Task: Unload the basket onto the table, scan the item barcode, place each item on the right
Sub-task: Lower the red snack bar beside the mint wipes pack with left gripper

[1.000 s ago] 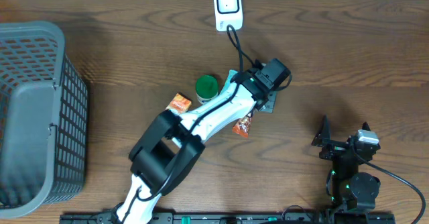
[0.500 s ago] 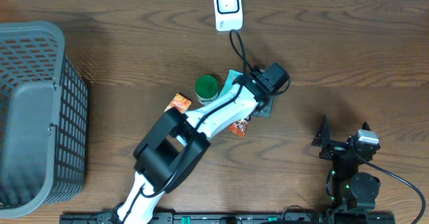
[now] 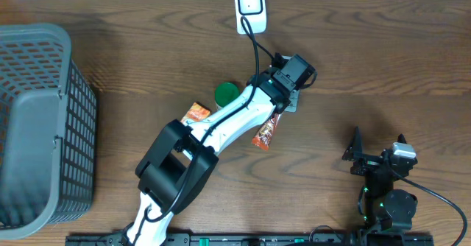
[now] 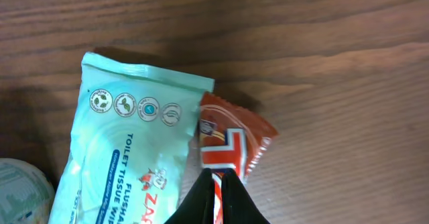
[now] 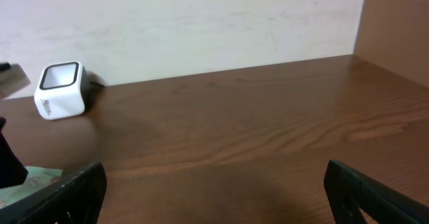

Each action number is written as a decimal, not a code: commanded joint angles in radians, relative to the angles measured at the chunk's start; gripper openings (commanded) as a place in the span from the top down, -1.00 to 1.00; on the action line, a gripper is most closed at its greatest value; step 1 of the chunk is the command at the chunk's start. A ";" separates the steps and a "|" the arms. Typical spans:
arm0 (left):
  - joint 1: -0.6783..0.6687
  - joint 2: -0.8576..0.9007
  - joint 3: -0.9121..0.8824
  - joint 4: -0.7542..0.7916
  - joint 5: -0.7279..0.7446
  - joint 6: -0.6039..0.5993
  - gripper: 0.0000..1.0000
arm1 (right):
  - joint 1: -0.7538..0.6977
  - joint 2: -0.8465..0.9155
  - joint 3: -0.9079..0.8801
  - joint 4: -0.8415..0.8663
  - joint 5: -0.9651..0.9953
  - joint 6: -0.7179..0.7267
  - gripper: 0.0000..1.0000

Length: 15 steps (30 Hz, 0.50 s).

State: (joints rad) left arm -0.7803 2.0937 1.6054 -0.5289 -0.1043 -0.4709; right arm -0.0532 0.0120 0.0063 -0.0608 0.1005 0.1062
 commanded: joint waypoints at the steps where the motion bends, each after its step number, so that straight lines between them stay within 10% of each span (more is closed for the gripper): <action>1: 0.005 0.047 0.006 0.004 -0.007 -0.012 0.85 | -0.007 -0.005 -0.001 -0.003 -0.001 0.012 -0.99; 15: 0.004 0.125 0.001 -0.005 0.149 -0.026 0.85 | -0.007 -0.005 -0.001 -0.003 -0.001 0.012 -0.99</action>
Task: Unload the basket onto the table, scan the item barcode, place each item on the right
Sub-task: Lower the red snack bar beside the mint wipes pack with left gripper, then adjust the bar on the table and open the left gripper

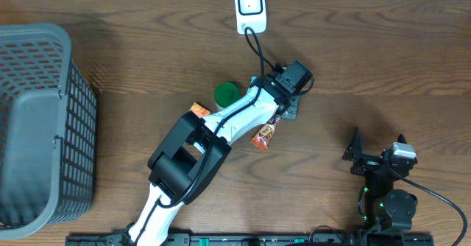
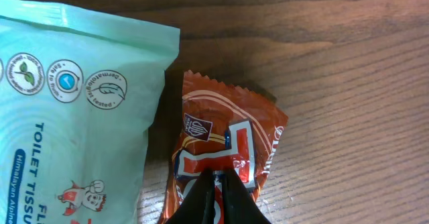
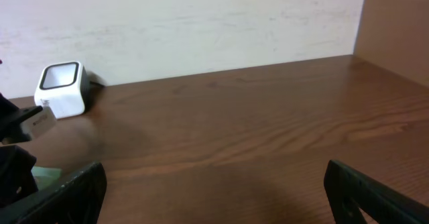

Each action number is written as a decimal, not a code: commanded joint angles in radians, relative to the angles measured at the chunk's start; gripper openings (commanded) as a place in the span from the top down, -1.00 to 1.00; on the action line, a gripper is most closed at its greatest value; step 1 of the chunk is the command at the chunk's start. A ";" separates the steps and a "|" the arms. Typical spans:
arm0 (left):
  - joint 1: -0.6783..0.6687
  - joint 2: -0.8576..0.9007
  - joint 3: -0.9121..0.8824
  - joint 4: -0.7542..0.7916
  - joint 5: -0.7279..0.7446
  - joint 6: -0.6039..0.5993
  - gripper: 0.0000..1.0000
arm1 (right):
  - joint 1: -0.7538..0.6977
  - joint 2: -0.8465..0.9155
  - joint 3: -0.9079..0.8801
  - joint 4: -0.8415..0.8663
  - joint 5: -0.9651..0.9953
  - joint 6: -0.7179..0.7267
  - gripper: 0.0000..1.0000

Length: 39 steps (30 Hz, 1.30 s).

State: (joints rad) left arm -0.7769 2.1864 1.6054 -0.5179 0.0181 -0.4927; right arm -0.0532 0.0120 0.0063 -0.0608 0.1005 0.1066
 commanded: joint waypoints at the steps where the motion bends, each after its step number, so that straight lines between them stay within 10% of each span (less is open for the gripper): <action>1: 0.002 0.014 0.005 -0.019 0.024 0.018 0.85 | -0.007 -0.005 -0.001 -0.003 -0.001 0.012 -0.98; 12: 0.003 -0.229 0.041 -0.117 -0.060 0.047 0.85 | -0.007 -0.005 -0.001 -0.003 -0.001 0.012 -0.99; 39: 0.036 -0.040 0.027 -0.240 0.066 -0.085 0.85 | -0.007 -0.005 -0.001 -0.003 -0.001 0.012 -0.99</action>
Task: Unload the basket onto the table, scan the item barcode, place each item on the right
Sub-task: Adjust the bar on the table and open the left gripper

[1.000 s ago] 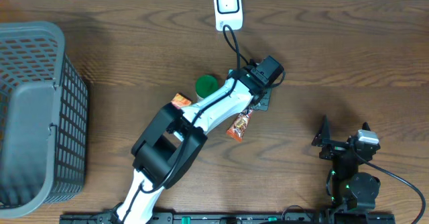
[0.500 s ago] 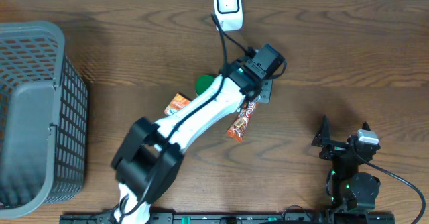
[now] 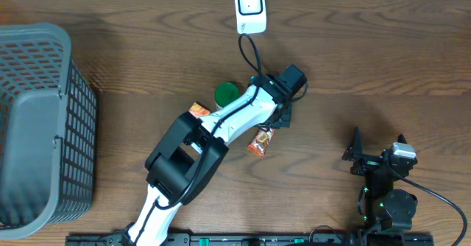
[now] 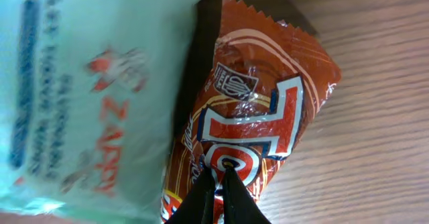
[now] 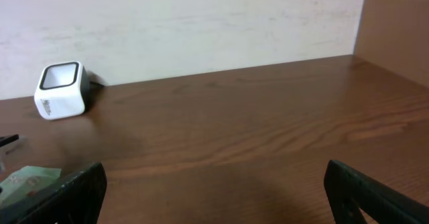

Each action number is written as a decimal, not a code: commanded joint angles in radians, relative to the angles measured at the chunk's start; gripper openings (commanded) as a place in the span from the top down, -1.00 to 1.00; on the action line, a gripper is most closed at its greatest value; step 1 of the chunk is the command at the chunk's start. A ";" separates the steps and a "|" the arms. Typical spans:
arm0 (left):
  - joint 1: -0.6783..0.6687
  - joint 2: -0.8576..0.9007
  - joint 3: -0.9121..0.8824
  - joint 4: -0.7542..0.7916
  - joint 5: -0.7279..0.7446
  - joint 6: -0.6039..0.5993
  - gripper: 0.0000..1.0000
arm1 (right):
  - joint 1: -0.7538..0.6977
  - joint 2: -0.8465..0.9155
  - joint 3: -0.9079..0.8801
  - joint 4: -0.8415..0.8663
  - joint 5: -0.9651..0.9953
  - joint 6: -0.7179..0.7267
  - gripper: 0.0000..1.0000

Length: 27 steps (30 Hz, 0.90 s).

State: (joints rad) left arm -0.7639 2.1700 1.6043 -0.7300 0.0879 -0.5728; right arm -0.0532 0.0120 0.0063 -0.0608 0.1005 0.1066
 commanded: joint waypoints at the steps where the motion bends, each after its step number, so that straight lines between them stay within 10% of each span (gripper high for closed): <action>1: 0.028 -0.042 0.034 -0.039 -0.010 -0.005 0.85 | -0.007 -0.005 -0.001 -0.003 -0.001 0.012 -0.99; 27: 0.006 -0.148 -0.193 0.027 -0.009 -0.125 0.85 | -0.007 -0.005 -0.001 -0.003 -0.001 0.012 -0.99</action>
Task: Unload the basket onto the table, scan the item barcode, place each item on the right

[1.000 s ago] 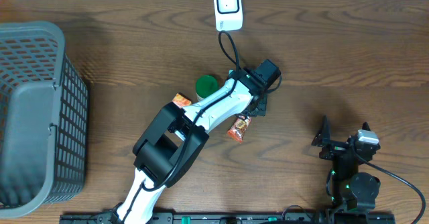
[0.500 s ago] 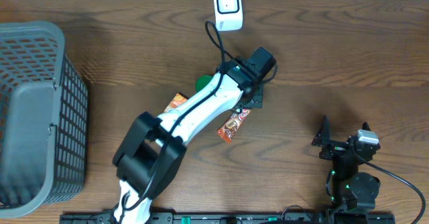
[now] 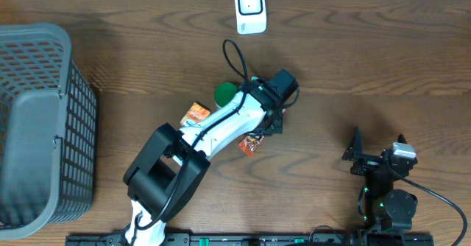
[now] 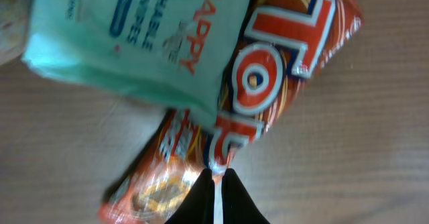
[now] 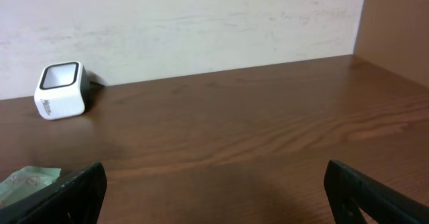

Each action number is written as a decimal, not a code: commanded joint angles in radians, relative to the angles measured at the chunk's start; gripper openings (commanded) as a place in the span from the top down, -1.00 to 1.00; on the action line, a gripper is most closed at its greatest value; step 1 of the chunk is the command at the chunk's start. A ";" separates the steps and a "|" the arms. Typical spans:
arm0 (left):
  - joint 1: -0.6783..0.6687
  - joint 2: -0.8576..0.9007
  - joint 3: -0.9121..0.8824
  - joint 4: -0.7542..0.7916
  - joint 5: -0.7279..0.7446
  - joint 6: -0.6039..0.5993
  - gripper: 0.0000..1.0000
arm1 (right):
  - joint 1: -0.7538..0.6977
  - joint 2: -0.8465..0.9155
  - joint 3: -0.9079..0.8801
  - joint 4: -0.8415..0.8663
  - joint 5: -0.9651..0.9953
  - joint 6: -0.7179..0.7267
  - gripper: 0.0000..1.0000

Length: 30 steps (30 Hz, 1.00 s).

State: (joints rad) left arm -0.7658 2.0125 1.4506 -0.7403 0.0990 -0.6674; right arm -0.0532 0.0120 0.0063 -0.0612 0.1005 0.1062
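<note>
An orange snack packet point(image 4: 268, 70) point(image 3: 249, 144) lies on the wooden table, partly under a mint-green pack of toilet wipes point(image 4: 147, 29) point(image 5: 27, 180). My left gripper point(image 4: 214, 180) is shut, its tips just over the packet's long edge. I cannot tell whether they touch it. The white barcode scanner point(image 3: 250, 9) point(image 5: 62, 90) stands at the table's far edge. My right gripper point(image 5: 214, 190) point(image 3: 377, 156) rests at the front right, open with nothing between its fingers.
A grey mesh basket point(image 3: 37, 128) fills the left side of the table. A green round lid point(image 3: 227, 93) and a second orange packet point(image 3: 195, 115) lie left of my left arm. A pale wall runs behind the scanner.
My left wrist has moved left and toward the front. The snack packet lies further to the front left. The fingertips, then over the letter O, now sit at the packet's edge. The right arm is unchanged.
My shut left gripper was over the far end of the snack packet beside the wipes. Then it was further along the printed face. The packet has shifted step by step toward the front left. My right gripper has stayed open at the front right.
</note>
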 commanded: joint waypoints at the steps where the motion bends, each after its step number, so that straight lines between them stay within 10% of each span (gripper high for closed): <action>1: 0.008 0.010 -0.053 0.052 -0.019 -0.031 0.85 | -0.007 -0.005 -0.001 -0.003 -0.001 0.012 -0.99; 18: 0.006 -0.023 -0.148 0.103 -0.130 -0.048 0.85 | -0.007 -0.005 -0.001 -0.003 -0.001 0.012 -0.99; 30: -0.032 -0.381 -0.012 0.100 -0.152 0.132 0.85 | -0.007 -0.005 -0.001 -0.003 -0.001 0.012 -0.99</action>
State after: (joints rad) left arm -0.7948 1.7329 1.4113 -0.6373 -0.0151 -0.6109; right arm -0.0532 0.0120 0.0063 -0.0612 0.1005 0.1066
